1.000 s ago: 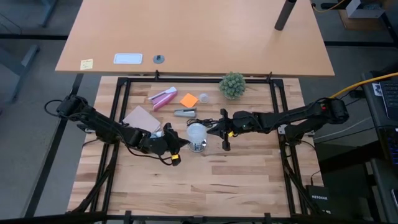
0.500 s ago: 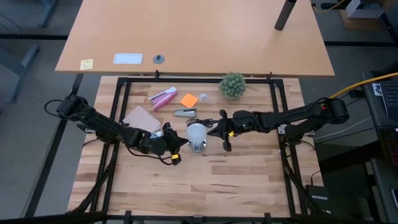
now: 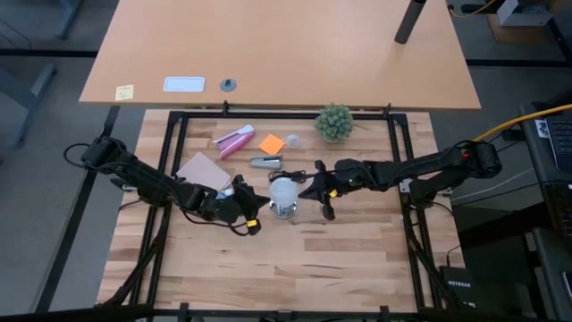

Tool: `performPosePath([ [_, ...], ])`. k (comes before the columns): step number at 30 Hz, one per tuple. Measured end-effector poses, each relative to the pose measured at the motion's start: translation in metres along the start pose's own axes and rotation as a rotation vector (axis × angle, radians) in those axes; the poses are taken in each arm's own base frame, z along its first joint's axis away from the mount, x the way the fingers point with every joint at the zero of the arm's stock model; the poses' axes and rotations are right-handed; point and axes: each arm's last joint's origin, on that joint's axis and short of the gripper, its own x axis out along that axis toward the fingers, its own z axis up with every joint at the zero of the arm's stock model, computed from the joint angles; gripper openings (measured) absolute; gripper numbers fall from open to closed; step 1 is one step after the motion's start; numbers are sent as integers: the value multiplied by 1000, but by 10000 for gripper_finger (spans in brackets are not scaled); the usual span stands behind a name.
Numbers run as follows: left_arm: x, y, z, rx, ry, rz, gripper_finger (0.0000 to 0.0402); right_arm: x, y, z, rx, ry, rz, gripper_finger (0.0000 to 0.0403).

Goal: Screw lightbulb
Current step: Insert the lightbulb on the lamp

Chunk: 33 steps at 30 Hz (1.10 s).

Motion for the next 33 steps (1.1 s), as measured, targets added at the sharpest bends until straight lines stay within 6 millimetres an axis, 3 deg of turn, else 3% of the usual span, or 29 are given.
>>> performPosePath([
  [25, 2, 6, -3, -9, 34, 44, 1, 0, 1, 0, -11, 0, 24, 9],
  [33, -6, 0, -6, -19, 46, 18, 1, -14, 2, 11, -72, -52, -5, 9],
])
